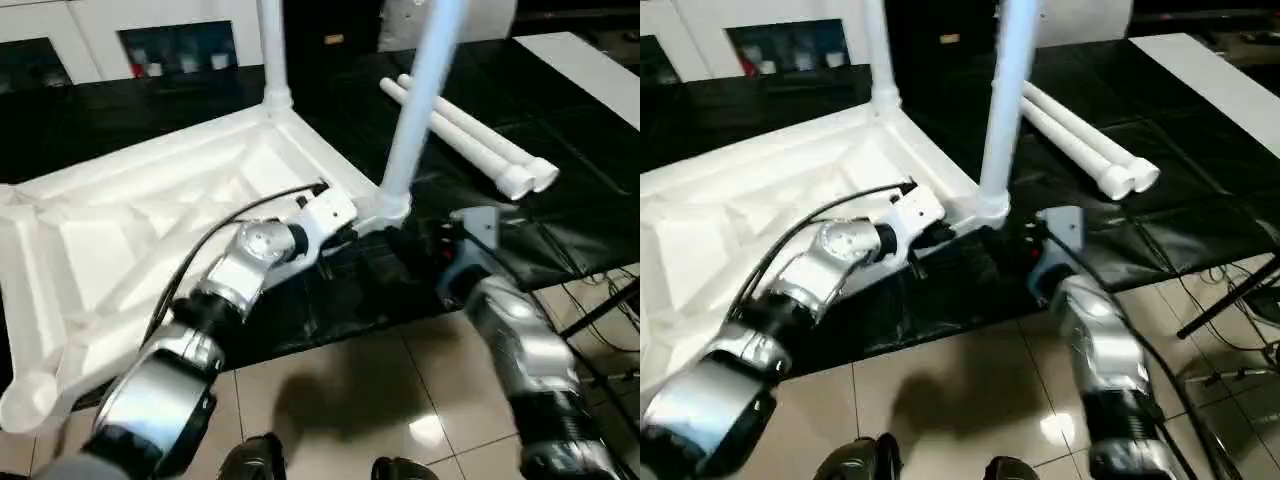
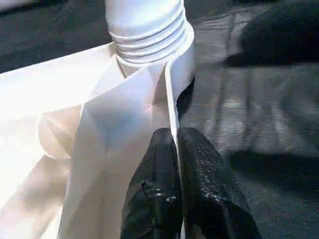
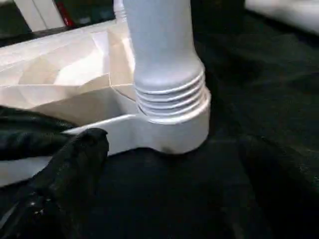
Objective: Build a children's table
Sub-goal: Rotate leg to tighten
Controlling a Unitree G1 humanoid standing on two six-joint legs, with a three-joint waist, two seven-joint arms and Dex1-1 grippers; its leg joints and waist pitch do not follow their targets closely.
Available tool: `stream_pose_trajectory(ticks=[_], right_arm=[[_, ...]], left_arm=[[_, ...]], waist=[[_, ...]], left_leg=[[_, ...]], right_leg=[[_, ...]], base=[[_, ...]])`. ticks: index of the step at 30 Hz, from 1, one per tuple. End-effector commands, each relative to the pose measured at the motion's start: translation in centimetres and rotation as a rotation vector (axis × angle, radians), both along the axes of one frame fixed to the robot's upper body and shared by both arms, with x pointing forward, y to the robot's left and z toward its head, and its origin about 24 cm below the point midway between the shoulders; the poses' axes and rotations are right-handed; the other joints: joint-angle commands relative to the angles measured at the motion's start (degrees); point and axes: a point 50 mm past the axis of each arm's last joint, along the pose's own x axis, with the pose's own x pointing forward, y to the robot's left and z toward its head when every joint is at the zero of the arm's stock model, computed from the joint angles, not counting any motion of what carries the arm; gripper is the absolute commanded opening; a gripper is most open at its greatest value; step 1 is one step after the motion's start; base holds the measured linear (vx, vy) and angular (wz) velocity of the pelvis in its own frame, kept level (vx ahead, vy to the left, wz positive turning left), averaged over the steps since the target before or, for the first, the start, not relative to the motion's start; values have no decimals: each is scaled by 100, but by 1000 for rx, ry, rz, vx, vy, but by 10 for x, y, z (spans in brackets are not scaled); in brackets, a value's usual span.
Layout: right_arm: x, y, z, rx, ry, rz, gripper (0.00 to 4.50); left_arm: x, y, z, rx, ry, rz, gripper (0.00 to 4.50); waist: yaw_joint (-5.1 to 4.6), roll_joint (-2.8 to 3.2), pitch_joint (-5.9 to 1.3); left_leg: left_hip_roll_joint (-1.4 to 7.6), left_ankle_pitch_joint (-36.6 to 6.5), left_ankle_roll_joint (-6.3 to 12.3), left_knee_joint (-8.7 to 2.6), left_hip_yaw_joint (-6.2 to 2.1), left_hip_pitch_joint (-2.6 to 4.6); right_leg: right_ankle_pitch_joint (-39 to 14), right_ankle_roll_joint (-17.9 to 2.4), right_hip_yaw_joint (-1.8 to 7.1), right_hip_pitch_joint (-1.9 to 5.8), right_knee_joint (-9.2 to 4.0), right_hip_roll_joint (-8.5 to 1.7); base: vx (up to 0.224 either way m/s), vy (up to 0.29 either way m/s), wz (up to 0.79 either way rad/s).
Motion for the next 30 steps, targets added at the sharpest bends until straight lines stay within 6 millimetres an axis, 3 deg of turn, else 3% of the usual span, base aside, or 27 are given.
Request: stream_pose_trajectory(ticks=[1, 5, 7, 9, 13, 15, 16, 19, 21, 22, 25, 27, 28, 29, 30], right_arm=[[-3, 2, 7, 34, -22, 13, 444], [-13, 3, 8, 22, -21, -11, 450], [-14, 3, 7, 11, -17, -23, 450], [-15, 4, 6, 11, -1, -30, 450], [-17, 4, 5, -17, 24, -57, 450], [-18, 5, 5, -16, 24, -56, 450], [-20, 8, 6, -16, 31, -45, 450], [-24, 13, 9, -31, 36, -14, 450], [-27, 14, 11, -64, 20, -14, 450], [-28, 15, 12, -77, 11, -17, 450], [-33, 14, 12, -133, -1, -42, 450], [-37, 14, 12, -143, -9, -41, 450], [-39, 14, 12, -131, -5, -44, 450], [-40, 13, 12, -128, -3, -45, 450], [-40, 13, 12, -122, 1, -47, 450]], left_arm=[[6, -10, 26, -26, -103, -70, 0], [16, -7, 31, 18, -142, -71, 64], [20, -4, 33, 53, -179, -38, 68], [22, -2, 33, 69, -196, -26, 78], [30, 9, 41, 58, -283, 82, 114], [31, 12, 44, -5, -279, 114, 132], [32, 18, 48, -167, -250, 186, 141], [32, 28, 53, -437, -190, 304, 156], [26, 34, 47, -517, -153, 343, 177], [23, 36, 45, -528, -152, 346, 187], [-4, 41, 38, -614, -174, 333, 211], [-28, 47, 26, -603, -201, 370, 222], [-40, 49, 20, -594, -212, 389, 230], [-42, 50, 19, -594, -213, 393, 230], [-47, 50, 17, -593, -216, 401, 230]], waist=[[-11, -35, -488], [11, -32, -515], [9, -37, -523], [-3, -38, -515], [-15, -50, -479], [-14, -52, -497], [-10, -37, -497], [-6, -26, -512], [1, -21, -514], [0, -48, -490], [-7, -35, -476], [-45, -117, -459], [-46, -180, -407], [-90, -80, -432], [-103, -38, -433]], left_leg=[[370, -1301, 258, -405, -251, 320], [366, -998, 381, -364, -240, 322], [373, -964, 414, -364, -254, 309], [370, -1003, 430, -368, -256, 308], [370, -1312, 301, -388, -250, 322], [374, -1279, 284, -385, -251, 332], [366, -1187, 295, -378, -246, 319], [367, -1057, 398, -363, -239, 323], [372, -1090, 408, -359, -234, 327], [391, -1151, 437, -372, -223, 310], [421, -1228, 390, -404, -229, 305], [449, -1380, 343, -429, -220, 305], [354, -1455, 540, -506, -351, 101], [404, -1655, 617, -549, -446, 165], [434, -1757, 555, -553, -504, 193]], right_leg=[[-363, -1134, 185, 202, -389, -351], [157, -1291, 171, 210, -329, -351], [302, -1311, 160, 234, -308, -360], [278, -1344, 155, 231, -313, -362], [-390, -1258, 172, 233, -385, -380], [-377, -1257, 174, 234, -380, -381], [-217, -1347, 165, 240, -356, -372], [202, -1536, 151, 234, -306, -356], [147, -1569, 151, 232, -302, -363], [-36, -1542, 158, 225, -322, -369], [-335, -1449, 168, 225, -349, -361], [-624, -1307, 178, 212, -386, -336], [-880, -1194, 25, 308, -372, -389], [-1158, -1096, -64, 261, -377, -339], [-1214, -1083, -93, 252, -347, -316]], base=[[0, 0, 0], [0, 0, 0], [0, 0, 0], [0, 0, 0], [0, 0, 0], [0, 0, 0], [0, 0, 0], [0, 0, 0], [0, 0, 0], [0, 0, 0], [0, 0, 0], [0, 0, 0], [0, 0, 0], [0, 0, 0], [0, 0, 0]])
